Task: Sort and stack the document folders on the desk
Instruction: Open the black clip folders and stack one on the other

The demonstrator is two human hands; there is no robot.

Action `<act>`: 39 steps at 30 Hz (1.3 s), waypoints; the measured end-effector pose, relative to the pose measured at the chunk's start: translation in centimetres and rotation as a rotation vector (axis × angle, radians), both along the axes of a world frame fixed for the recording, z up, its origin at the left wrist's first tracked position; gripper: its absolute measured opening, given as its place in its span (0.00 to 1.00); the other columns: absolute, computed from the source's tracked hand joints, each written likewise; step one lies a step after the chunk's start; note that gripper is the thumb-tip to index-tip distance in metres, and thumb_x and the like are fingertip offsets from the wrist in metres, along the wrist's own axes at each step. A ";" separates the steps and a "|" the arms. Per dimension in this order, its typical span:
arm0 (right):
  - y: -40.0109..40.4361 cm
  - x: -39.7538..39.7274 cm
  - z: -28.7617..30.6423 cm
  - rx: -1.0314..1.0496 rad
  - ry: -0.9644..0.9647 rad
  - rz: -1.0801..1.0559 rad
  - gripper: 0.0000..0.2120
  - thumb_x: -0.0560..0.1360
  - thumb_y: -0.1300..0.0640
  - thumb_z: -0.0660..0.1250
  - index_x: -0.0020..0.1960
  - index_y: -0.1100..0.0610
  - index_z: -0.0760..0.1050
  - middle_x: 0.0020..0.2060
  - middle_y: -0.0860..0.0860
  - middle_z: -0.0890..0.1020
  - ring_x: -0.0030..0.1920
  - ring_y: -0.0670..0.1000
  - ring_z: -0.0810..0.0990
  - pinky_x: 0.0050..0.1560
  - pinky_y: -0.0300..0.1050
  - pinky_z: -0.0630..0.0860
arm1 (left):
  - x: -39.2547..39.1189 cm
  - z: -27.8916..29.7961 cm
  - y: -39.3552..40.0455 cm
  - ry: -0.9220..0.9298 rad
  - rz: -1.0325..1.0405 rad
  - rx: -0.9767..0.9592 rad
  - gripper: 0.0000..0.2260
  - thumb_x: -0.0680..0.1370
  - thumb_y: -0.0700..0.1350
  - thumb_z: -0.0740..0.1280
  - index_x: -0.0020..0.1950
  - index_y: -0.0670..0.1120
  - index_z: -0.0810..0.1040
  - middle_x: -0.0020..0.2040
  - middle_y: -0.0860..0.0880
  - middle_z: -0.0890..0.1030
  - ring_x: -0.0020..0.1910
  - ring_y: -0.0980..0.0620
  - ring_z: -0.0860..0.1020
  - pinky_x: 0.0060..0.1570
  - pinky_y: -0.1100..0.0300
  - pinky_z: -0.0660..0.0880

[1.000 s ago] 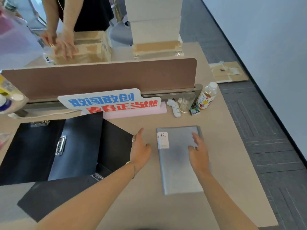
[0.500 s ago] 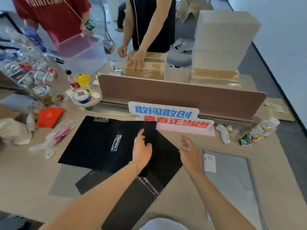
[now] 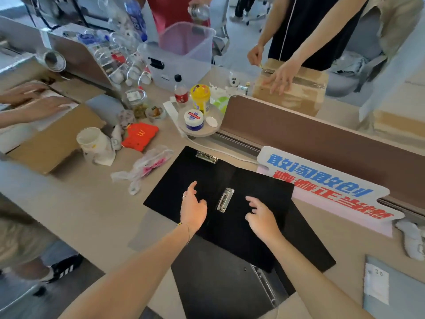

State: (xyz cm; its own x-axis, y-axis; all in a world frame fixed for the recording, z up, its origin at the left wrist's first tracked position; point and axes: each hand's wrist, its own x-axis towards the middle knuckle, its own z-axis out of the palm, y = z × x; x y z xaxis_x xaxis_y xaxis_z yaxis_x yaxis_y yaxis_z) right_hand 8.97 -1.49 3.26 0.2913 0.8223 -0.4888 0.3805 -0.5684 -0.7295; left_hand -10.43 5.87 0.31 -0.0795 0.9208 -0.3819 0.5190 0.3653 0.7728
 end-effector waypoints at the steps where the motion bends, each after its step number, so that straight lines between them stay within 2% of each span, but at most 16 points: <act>1: 0.9 -0.8 -0.5 -0.025 -0.014 0.053 0.29 0.75 0.66 0.63 0.74 0.47 0.68 0.71 0.50 0.72 0.66 0.50 0.73 0.60 0.44 0.72 | -1.1 -0.4 0.7 0.021 0.014 -0.002 0.31 0.80 0.36 0.64 0.80 0.54 0.60 0.75 0.48 0.68 0.43 0.64 0.72 0.50 0.65 0.77; 2: 1.6 -1.4 -1.1 -0.055 -0.031 0.107 0.29 0.75 0.64 0.63 0.74 0.47 0.68 0.71 0.50 0.72 0.65 0.50 0.73 0.59 0.43 0.72 | -2.2 -0.6 1.4 0.037 0.028 -0.007 0.31 0.80 0.36 0.64 0.80 0.54 0.60 0.75 0.48 0.68 0.42 0.64 0.72 0.47 0.67 0.75; 4: 2.7 -2.5 -2.2 -0.119 -0.075 0.209 0.29 0.74 0.62 0.63 0.74 0.48 0.68 0.70 0.51 0.72 0.65 0.52 0.74 0.59 0.44 0.72 | -4.4 -1.3 3.0 0.082 0.033 -0.014 0.30 0.80 0.37 0.63 0.80 0.54 0.60 0.75 0.47 0.68 0.45 0.62 0.73 0.50 0.65 0.74; 6: 3.3 -3.4 -3.5 -0.178 -0.101 0.281 0.29 0.73 0.62 0.62 0.73 0.49 0.69 0.68 0.53 0.73 0.62 0.53 0.76 0.58 0.47 0.75 | -6.5 -2.0 4.6 0.122 0.037 -0.041 0.31 0.79 0.37 0.64 0.80 0.54 0.60 0.74 0.46 0.67 0.52 0.59 0.75 0.56 0.60 0.74; 8: 3.1 -3.7 -4.3 -0.216 -0.116 0.314 0.28 0.72 0.61 0.62 0.73 0.52 0.70 0.67 0.53 0.74 0.57 0.53 0.79 0.58 0.49 0.77 | -7.9 -2.6 5.7 0.166 0.033 -0.075 0.31 0.78 0.39 0.64 0.79 0.55 0.61 0.74 0.45 0.67 0.60 0.50 0.77 0.60 0.51 0.77; 10: 2.9 -4.1 -5.2 -0.244 -0.148 0.354 0.27 0.73 0.61 0.62 0.72 0.53 0.71 0.69 0.53 0.73 0.63 0.53 0.77 0.64 0.50 0.74 | -9.1 -3.4 6.7 0.236 0.026 -0.107 0.31 0.77 0.43 0.64 0.79 0.55 0.61 0.75 0.46 0.67 0.62 0.43 0.77 0.62 0.45 0.76; 12: 2.5 -4.1 -5.9 -0.264 -0.187 0.390 0.26 0.74 0.61 0.62 0.73 0.54 0.71 0.74 0.53 0.67 0.72 0.54 0.70 0.71 0.48 0.68 | -9.7 -4.1 7.4 0.320 0.005 -0.113 0.31 0.76 0.46 0.63 0.79 0.55 0.61 0.75 0.46 0.68 0.65 0.40 0.74 0.66 0.42 0.72; 14: 2.2 -3.9 -6.4 -0.271 -0.229 0.427 0.26 0.75 0.60 0.62 0.73 0.53 0.70 0.77 0.52 0.63 0.76 0.53 0.64 0.72 0.47 0.65 | -10.0 -4.4 8.2 0.359 0.013 -0.139 0.31 0.76 0.49 0.63 0.79 0.55 0.61 0.75 0.47 0.67 0.69 0.36 0.70 0.70 0.41 0.68; 16: 2.1 -3.6 -6.6 -0.276 -0.241 0.444 0.26 0.76 0.60 0.62 0.74 0.52 0.69 0.78 0.51 0.62 0.77 0.52 0.63 0.73 0.46 0.65 | -10.0 -4.9 8.9 0.373 0.022 -0.163 0.30 0.77 0.49 0.62 0.79 0.53 0.61 0.76 0.46 0.66 0.70 0.35 0.69 0.72 0.41 0.65; 19: 2.1 -3.1 -6.8 -0.282 -0.229 0.438 0.27 0.75 0.60 0.62 0.73 0.51 0.69 0.78 0.48 0.61 0.74 0.51 0.67 0.72 0.48 0.67 | -9.8 -5.8 9.1 0.389 0.030 -0.155 0.28 0.78 0.49 0.61 0.79 0.51 0.63 0.75 0.46 0.68 0.70 0.37 0.70 0.72 0.42 0.64; 23: 1.9 -2.9 -7.3 -0.306 -0.194 0.435 0.28 0.73 0.59 0.62 0.73 0.50 0.70 0.79 0.46 0.58 0.62 0.52 0.79 0.62 0.51 0.76 | -9.3 -6.3 9.1 0.403 0.098 -0.106 0.25 0.79 0.48 0.60 0.77 0.50 0.66 0.73 0.43 0.70 0.69 0.38 0.70 0.72 0.44 0.64; 25: 1.8 -2.9 -7.6 -0.305 -0.183 0.431 0.28 0.72 0.58 0.63 0.73 0.50 0.69 0.79 0.46 0.57 0.59 0.54 0.80 0.61 0.52 0.77 | -9.3 -6.1 9.3 0.407 0.111 -0.094 0.25 0.78 0.48 0.60 0.76 0.51 0.68 0.71 0.43 0.72 0.67 0.37 0.72 0.70 0.44 0.66; 30: 1.2 -3.4 -7.4 -0.278 -0.172 0.418 0.28 0.72 0.59 0.63 0.73 0.50 0.69 0.80 0.46 0.54 0.65 0.53 0.76 0.63 0.51 0.76 | -9.6 -4.4 8.9 0.422 0.124 -0.004 0.23 0.77 0.47 0.60 0.74 0.52 0.70 0.66 0.44 0.76 0.63 0.40 0.75 0.64 0.44 0.73; 34: 0.5 -3.9 -6.6 -0.261 -0.227 0.452 0.28 0.74 0.59 0.62 0.74 0.51 0.69 0.81 0.49 0.53 0.78 0.52 0.61 0.72 0.50 0.68 | -9.6 -2.4 8.3 0.430 0.127 0.066 0.22 0.77 0.46 0.61 0.72 0.51 0.71 0.64 0.44 0.76 0.60 0.43 0.77 0.59 0.48 0.76; 36: 0.1 -3.8 -6.1 -0.269 -0.230 0.458 0.28 0.75 0.59 0.62 0.75 0.51 0.67 0.81 0.49 0.54 0.79 0.52 0.57 0.74 0.50 0.66 | -9.5 -1.5 7.8 0.425 0.136 0.085 0.21 0.79 0.45 0.61 0.72 0.50 0.72 0.64 0.44 0.76 0.58 0.43 0.78 0.56 0.50 0.76; 39: -1.1 -3.4 -6.0 -0.270 -0.228 0.457 0.29 0.75 0.59 0.62 0.76 0.51 0.67 0.81 0.48 0.56 0.80 0.52 0.56 0.75 0.50 0.63 | -9.3 -0.1 6.2 0.457 0.148 0.112 0.19 0.80 0.44 0.61 0.71 0.49 0.72 0.64 0.44 0.76 0.57 0.42 0.78 0.52 0.51 0.75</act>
